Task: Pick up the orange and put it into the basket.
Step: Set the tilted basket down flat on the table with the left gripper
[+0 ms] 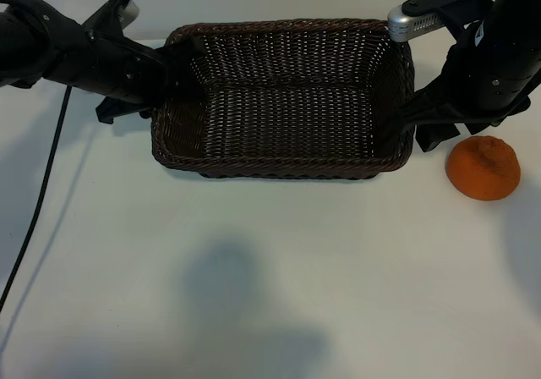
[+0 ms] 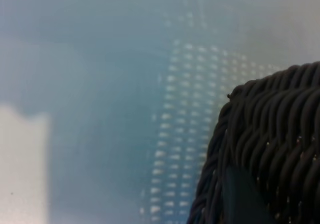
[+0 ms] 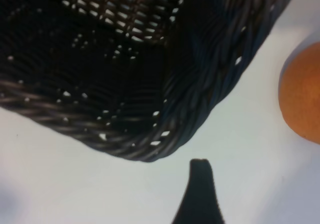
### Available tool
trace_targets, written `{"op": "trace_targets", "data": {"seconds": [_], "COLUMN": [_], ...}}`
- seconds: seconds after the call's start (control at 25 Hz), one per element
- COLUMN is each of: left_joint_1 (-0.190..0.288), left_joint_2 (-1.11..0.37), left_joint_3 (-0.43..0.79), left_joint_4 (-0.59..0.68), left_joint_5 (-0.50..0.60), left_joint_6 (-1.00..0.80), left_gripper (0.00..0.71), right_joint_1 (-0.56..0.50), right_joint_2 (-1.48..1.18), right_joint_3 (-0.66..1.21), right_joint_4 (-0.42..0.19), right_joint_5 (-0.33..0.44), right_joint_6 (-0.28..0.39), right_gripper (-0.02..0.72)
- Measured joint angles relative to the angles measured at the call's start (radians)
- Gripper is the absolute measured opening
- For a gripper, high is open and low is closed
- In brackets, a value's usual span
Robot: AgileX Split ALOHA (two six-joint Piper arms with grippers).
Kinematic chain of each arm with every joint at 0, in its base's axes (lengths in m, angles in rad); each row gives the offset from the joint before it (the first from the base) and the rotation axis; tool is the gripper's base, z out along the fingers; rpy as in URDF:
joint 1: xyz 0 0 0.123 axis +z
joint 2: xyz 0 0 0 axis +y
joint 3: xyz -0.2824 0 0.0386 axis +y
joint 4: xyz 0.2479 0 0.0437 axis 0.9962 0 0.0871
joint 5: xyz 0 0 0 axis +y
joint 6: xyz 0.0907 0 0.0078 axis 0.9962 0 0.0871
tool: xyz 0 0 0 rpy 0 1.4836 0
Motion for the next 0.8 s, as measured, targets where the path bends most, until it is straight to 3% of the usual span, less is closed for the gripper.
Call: {"op": "trace_targets", "data": {"seconds": [0.32, 0.6, 0.8], "left_joint_1": [-0.002, -0.054, -0.060], "left_joint_2": [0.039, 0.076, 0.080], "left_joint_3": [-0.001, -0.001, -0.001], "left_joint_4": [-0.030, -0.048, -0.048], "left_joint_5": [-0.008, -0.052, -0.056], "left_joint_6": [-0.002, -0.017, -0.025], "left_gripper": [0.319, 0.319, 0.319], "right_joint_1": [0.000, 0.000, 0.000], "right_joint_2": [0.000, 0.000, 0.000], "right_joint_3": [0.000, 0.000, 0.000], "right_joint_4": [0.000, 0.000, 0.000], "right_joint_5": [0.000, 0.002, 0.005], "right_joint_6": [0.001, 0.002, 0.001], "right_gripper": [0.547, 0.547, 0.547]}}
